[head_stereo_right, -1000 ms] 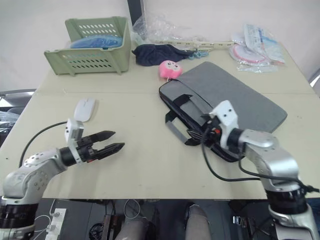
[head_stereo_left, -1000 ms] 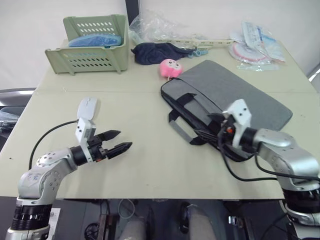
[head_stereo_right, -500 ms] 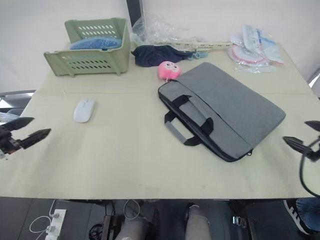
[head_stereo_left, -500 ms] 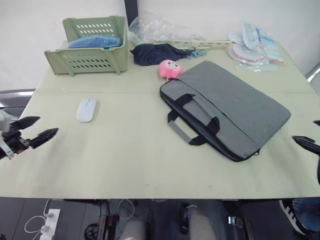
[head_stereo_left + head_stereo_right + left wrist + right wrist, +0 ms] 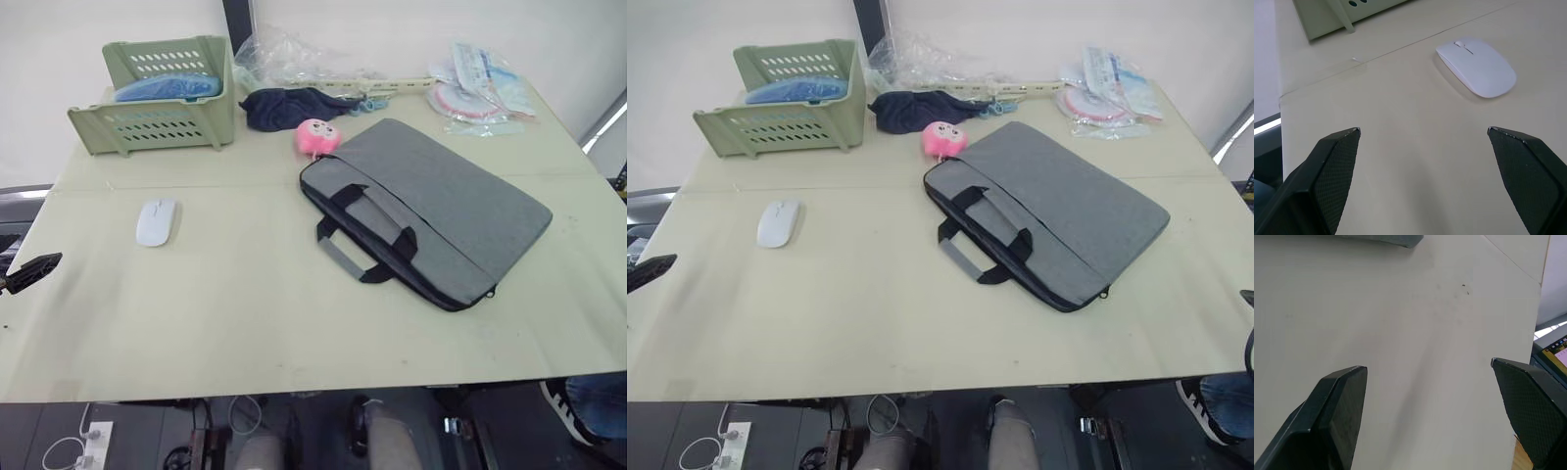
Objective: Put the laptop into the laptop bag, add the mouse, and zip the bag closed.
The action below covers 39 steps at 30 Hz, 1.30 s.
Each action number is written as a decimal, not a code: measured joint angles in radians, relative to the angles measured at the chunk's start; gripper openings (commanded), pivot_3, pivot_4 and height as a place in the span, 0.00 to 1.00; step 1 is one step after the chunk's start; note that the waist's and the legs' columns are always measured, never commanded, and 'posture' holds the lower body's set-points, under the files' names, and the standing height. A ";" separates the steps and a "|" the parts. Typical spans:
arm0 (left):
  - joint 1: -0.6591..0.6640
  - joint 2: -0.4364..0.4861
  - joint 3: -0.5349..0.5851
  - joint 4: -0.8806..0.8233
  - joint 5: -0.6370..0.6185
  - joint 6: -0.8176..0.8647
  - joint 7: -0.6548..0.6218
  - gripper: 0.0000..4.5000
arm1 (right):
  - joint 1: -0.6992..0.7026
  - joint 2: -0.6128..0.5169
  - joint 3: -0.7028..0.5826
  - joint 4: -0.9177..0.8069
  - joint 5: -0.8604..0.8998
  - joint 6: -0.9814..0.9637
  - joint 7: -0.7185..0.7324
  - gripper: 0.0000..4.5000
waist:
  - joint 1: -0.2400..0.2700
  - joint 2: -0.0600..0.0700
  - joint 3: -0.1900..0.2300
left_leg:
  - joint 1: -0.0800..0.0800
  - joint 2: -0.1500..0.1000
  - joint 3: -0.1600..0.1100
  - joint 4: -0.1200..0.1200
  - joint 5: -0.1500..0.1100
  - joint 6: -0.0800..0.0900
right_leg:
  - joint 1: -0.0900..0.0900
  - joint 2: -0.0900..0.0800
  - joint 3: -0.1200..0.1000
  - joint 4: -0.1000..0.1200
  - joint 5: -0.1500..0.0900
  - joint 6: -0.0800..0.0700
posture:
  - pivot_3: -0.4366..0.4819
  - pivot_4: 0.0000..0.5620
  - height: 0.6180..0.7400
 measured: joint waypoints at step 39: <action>0.090 -0.122 0.069 -0.136 -0.052 0.088 0.071 1.00 | -0.080 0.301 0.115 -1.047 0.612 0.514 0.083 0.99 | 0.026 -0.003 -0.002 | 0.005 0.002 0.006 0.004 -0.002 -0.001 | -0.003 0.001 -0.002 0.005 0.001 -0.001 | 0.48 0.27 1.00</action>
